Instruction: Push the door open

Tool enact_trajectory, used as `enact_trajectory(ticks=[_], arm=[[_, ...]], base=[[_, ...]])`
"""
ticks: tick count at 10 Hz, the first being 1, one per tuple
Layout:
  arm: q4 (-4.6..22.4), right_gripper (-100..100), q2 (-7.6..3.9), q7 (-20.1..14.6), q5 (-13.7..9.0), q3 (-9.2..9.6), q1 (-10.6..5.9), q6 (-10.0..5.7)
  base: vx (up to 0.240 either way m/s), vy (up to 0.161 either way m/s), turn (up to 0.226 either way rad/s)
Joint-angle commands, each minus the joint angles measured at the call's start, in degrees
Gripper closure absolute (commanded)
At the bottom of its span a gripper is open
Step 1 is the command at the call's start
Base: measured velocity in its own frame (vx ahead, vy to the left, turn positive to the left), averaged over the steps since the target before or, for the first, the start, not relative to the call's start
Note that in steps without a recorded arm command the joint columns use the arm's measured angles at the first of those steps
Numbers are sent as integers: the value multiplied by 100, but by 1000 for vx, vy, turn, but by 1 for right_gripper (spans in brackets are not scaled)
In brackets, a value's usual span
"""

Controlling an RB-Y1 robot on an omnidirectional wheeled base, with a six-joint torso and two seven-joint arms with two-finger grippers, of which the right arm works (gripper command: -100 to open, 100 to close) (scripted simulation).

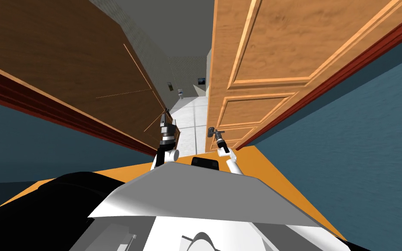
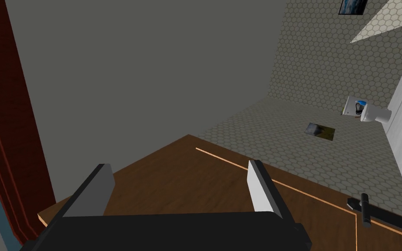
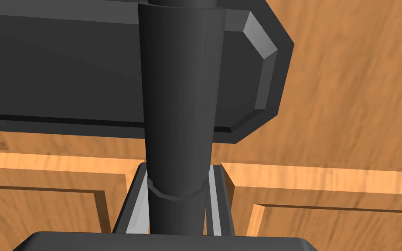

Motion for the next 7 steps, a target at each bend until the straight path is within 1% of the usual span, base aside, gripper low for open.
enact_trajectory(ticks=[1,5,6,7], arm=[[24,100,-24,31,-8,-153,-85,-69],[119,100,-42,78,-27,-384,-152,-78],[163,100,-46,100,-35,-489,-183,-82],[185,100,-47,111,-40,-543,-199,-84]], base=[[150,87,-58],[138,105,-54],[158,109,-73],[156,115,-71]])
